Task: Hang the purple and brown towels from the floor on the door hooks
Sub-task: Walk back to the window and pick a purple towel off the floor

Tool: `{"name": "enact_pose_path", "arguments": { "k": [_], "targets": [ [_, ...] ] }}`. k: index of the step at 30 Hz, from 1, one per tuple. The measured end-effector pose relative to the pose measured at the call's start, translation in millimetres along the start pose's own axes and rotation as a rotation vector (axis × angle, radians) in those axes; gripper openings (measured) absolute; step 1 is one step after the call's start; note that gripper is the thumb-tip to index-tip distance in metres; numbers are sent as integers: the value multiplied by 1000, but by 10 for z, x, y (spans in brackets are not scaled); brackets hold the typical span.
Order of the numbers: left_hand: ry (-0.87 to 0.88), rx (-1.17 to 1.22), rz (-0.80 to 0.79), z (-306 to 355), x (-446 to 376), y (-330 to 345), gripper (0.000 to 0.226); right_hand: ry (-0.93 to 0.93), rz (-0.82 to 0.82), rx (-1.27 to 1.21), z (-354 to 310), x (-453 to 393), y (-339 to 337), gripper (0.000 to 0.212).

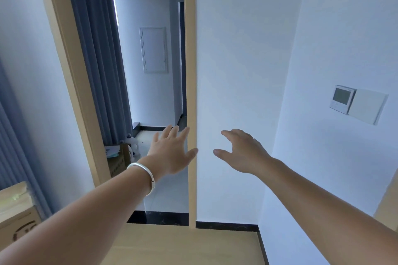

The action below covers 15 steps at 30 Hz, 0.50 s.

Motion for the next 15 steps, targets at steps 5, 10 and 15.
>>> {"name": "enact_pose_path", "arguments": {
  "k": [5,10,15],
  "targets": [
    [4,7,-10,-142,-681,237,73,1,1,11,189,-675,137,71],
    [17,26,18,-388,-1441,363,72,-3,15,32,230,-1483,262,71],
    [-10,44,41,-823,-2175,352,72,-29,1,31,71,-2345,372,71]
  ]
}}
Point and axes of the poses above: each hand's wrist, its own x-axis away from the middle knuckle, its own y-axis out of the palm, z = x × y, the point moved 9 cm from there along -x, towards the middle knuckle, and after that the axes turned 9 degrees about x, right-handed, at the moved point
